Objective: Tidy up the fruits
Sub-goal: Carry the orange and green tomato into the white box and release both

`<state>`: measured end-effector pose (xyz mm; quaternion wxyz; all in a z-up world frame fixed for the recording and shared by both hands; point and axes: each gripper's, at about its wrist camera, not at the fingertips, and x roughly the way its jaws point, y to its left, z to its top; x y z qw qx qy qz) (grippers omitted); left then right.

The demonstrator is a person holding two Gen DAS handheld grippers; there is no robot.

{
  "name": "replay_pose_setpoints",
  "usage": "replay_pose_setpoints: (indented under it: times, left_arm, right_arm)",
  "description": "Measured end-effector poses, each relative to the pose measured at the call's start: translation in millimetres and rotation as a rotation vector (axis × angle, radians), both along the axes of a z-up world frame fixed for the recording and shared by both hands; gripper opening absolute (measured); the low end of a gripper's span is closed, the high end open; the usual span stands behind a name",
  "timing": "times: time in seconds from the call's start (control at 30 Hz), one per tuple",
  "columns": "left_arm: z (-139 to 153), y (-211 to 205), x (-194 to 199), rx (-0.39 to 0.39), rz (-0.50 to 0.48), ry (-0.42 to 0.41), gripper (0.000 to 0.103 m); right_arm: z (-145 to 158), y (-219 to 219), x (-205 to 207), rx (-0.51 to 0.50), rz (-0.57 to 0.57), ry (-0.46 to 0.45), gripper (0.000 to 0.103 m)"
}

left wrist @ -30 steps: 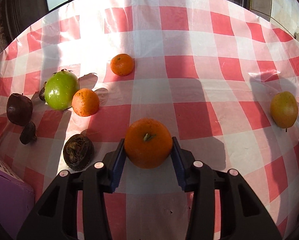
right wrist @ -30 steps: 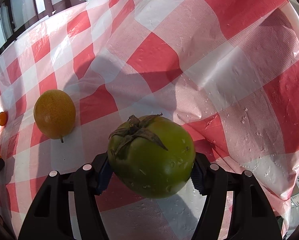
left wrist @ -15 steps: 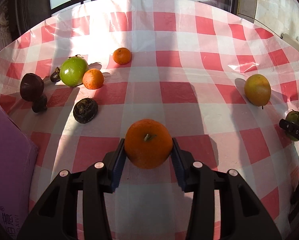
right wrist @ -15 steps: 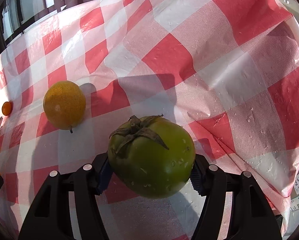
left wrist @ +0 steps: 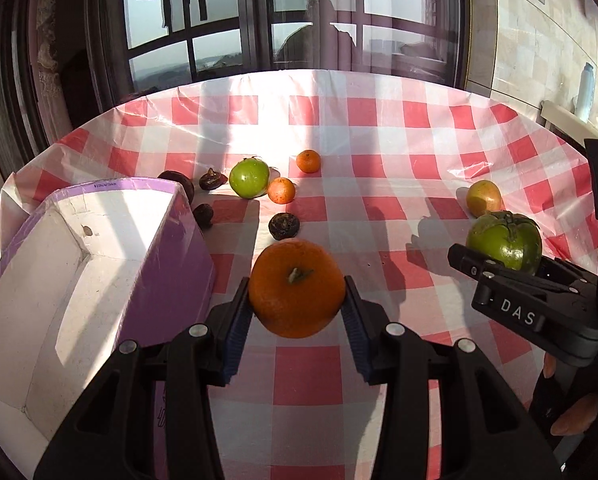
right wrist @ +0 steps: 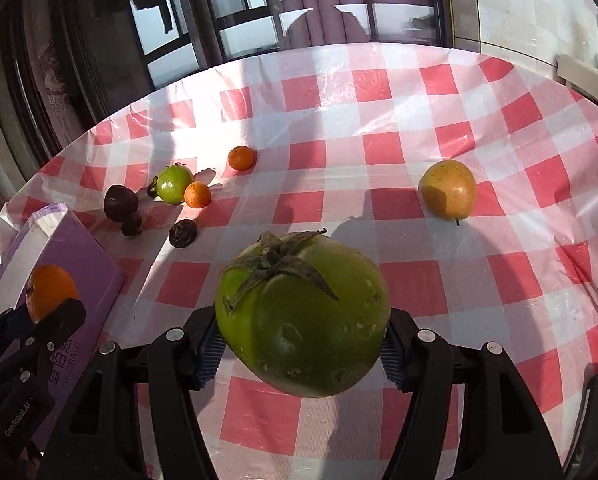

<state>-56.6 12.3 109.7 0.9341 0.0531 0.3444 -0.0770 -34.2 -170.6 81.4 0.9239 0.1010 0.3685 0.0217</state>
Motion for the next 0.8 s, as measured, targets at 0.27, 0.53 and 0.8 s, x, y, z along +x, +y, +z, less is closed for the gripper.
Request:
replay_pose_setpoints:
  times: [0.27, 0.53, 0.8]
  left_arm:
    - [53, 94, -15, 0.073, 0.075, -0.022, 0.044]
    - [39, 199, -17, 0.189, 0.156, 0.100, 0.044]
    - [-20, 236, -12, 0.283, 0.098, 0.335, 0.044]
  right_arm:
    - [63, 108, 1, 0.000, 0.287, -0.080, 0.063]
    - [82, 232, -2, -0.079, 0.586, -0.064, 0.063]
    - [15, 329, 13, -0.419, 0.778, 0.206, 0.063]
